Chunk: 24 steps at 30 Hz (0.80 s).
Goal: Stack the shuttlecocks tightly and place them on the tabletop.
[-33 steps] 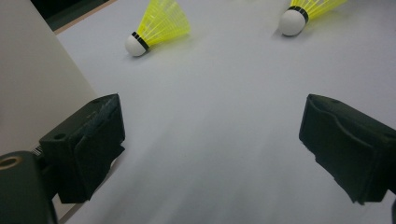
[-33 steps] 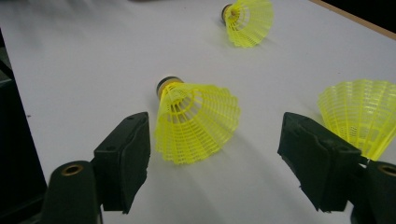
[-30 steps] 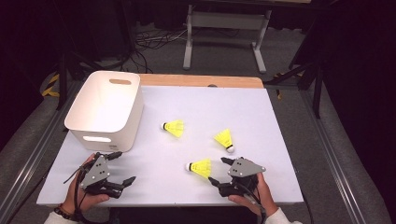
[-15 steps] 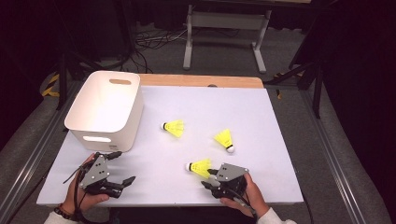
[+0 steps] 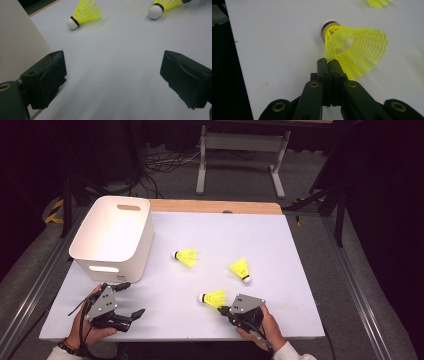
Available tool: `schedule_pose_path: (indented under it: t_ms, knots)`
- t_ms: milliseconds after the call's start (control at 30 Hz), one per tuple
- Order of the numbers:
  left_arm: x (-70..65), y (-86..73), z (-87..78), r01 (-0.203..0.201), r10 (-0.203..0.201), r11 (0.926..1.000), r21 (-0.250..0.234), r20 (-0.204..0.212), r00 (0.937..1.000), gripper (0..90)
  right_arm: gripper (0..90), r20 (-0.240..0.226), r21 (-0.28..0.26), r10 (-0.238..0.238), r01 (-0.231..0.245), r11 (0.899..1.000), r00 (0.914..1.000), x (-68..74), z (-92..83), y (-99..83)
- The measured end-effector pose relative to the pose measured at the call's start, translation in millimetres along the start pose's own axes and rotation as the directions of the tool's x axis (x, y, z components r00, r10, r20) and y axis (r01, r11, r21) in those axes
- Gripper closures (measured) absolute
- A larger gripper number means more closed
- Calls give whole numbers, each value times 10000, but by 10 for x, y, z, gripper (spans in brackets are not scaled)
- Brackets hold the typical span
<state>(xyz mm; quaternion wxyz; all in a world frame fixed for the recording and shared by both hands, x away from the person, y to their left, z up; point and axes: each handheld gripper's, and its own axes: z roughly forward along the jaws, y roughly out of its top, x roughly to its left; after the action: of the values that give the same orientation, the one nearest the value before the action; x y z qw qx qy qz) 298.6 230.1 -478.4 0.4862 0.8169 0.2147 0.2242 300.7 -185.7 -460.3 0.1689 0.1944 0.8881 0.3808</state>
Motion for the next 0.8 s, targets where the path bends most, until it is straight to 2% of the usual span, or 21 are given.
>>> schedule_pose_path:
  t_ms: [333,633,800]
  knots:
    - [0,1,-7,72,-73,9999,-90,-84,9999,78,900,187,-230,-108,113,9997,9998,-6,-38,29]
    - [3,4,-19,85,-88,9998,-156,-195,9998,78,900,482,-522,-372,397,9978,9981,-12,-84,93]
    - [6,9,-30,16,-22,9997,-231,-263,9997,79,900,673,-726,-306,355,9967,9973,-39,-123,122]
